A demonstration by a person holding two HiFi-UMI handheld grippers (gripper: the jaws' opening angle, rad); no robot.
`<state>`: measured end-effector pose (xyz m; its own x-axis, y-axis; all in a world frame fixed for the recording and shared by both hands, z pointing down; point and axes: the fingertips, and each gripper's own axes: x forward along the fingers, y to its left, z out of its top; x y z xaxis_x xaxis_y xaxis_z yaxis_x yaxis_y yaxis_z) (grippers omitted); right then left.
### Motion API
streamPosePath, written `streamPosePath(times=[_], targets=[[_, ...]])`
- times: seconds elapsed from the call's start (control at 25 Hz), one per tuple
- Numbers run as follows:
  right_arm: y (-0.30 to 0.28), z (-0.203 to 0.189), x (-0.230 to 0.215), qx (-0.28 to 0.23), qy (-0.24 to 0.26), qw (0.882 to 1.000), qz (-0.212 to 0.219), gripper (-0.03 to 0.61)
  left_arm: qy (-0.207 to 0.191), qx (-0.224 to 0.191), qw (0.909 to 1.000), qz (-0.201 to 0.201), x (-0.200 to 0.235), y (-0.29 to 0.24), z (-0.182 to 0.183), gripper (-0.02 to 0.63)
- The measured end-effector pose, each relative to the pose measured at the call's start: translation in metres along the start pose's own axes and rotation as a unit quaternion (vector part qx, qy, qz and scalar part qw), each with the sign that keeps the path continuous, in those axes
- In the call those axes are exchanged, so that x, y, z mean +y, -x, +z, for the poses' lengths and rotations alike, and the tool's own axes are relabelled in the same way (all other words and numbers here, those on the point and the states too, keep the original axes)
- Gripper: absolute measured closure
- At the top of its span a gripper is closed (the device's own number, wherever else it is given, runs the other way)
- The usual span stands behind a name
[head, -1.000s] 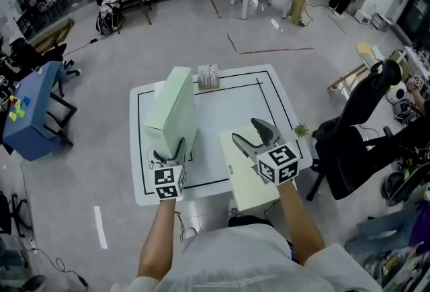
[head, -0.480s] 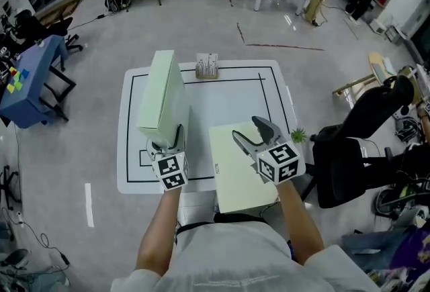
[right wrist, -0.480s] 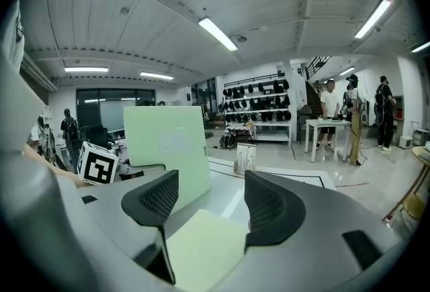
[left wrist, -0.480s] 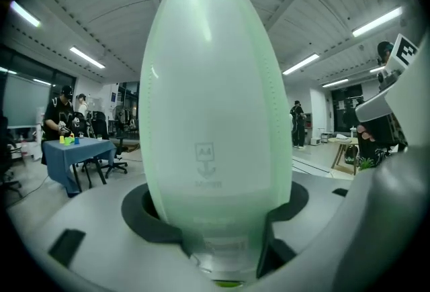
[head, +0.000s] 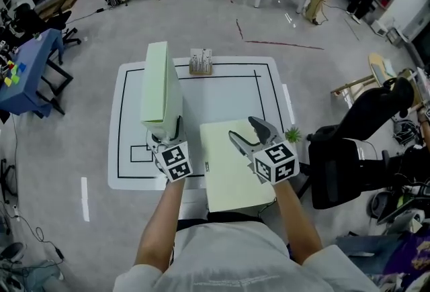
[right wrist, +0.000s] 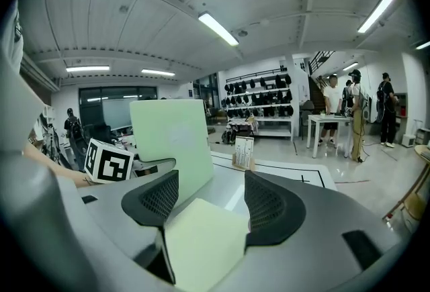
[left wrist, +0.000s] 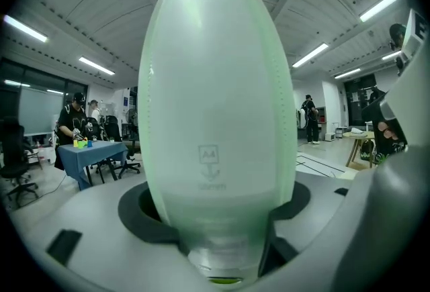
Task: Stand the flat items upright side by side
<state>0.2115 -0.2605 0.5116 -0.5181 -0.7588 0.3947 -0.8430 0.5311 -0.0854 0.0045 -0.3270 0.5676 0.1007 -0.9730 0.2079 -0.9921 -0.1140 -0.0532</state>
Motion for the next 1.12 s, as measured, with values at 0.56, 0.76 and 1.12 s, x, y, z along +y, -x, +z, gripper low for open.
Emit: streamPosePath(times=[0.56,0.76,1.12], targets=[[0.026,-0.011,-0.029,-0.014,-0.073,0.997,-0.002,0.251,0.186,0.070,0.9794,-0.038,0.004,0.049,-0.030,0.207],[0.046,-0.018,-0.026,-0.014,-0.082,0.996,-0.016,0.250,0.185,0.080,0.9781,-0.051,0.009,0.091,-0.041,0.209],[0.107,-0.037,0.006,-0.001,-0.093,0.995,-0.036,0.249,0.213,0.020,0.9674,-0.136,-0.008,0.161,-0.012,0.210]])
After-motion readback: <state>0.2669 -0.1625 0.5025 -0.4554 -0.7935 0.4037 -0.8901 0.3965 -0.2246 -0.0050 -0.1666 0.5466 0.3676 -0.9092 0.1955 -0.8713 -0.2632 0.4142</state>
